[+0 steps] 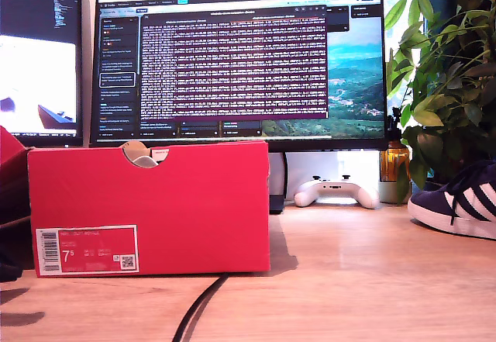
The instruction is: Pack the blue shoes by picking the first shoe and placing it inside the red shoebox, left side, then picking and rotating the second shoe and placing it in the shoebox
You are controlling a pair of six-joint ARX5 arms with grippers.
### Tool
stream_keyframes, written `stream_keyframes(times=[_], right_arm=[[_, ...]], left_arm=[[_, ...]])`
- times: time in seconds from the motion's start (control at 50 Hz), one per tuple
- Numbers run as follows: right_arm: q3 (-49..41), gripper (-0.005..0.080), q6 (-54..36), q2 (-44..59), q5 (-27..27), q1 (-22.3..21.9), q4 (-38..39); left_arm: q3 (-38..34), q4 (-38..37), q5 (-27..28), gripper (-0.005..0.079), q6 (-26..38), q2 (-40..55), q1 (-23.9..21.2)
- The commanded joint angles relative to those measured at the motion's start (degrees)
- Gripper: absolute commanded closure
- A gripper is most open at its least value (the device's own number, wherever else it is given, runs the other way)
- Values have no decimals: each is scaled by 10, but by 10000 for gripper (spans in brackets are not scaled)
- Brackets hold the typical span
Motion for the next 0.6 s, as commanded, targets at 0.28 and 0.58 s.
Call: stream_keyframes(times=[0.28, 0.58], right_arm=[[-73, 204, -15, 11, -14, -9, 68], [-80, 758, -9, 11, -23, -9, 84]], left_arm=[[-10, 4, 0, 764, 4, 2, -3], [-10, 4, 0, 764, 4, 2, -3]])
